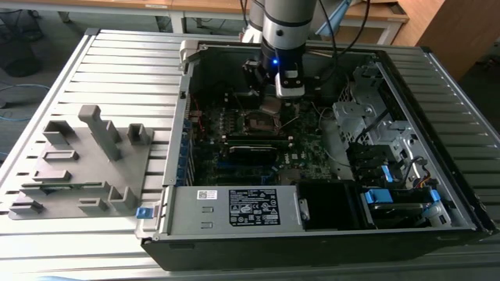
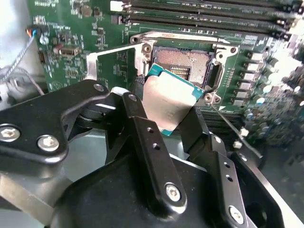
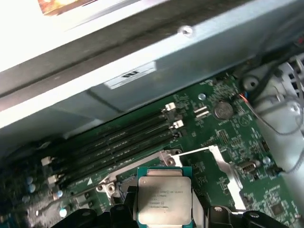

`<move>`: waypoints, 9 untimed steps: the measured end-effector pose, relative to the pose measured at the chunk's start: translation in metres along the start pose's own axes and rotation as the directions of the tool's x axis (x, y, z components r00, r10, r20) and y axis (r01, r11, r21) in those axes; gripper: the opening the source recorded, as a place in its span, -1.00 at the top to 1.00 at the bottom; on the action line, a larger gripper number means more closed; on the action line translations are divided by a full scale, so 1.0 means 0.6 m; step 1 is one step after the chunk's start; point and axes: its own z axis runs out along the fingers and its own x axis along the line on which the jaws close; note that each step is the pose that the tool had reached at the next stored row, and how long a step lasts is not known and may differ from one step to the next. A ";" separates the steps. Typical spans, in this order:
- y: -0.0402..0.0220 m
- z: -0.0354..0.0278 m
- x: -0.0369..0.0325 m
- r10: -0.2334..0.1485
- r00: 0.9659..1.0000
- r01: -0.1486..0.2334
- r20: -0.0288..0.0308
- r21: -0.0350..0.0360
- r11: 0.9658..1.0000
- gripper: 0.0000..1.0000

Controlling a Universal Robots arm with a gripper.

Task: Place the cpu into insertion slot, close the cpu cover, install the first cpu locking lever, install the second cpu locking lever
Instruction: 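Place the cpu into insertion slot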

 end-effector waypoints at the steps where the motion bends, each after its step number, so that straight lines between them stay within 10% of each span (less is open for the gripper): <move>1: 0.000 0.001 0.000 0.018 1.000 -0.018 0.002 0.000 1.000 -0.08; 9: 0.000 0.003 0.000 0.109 0.994 -0.109 0.011 -0.001 0.994 -0.08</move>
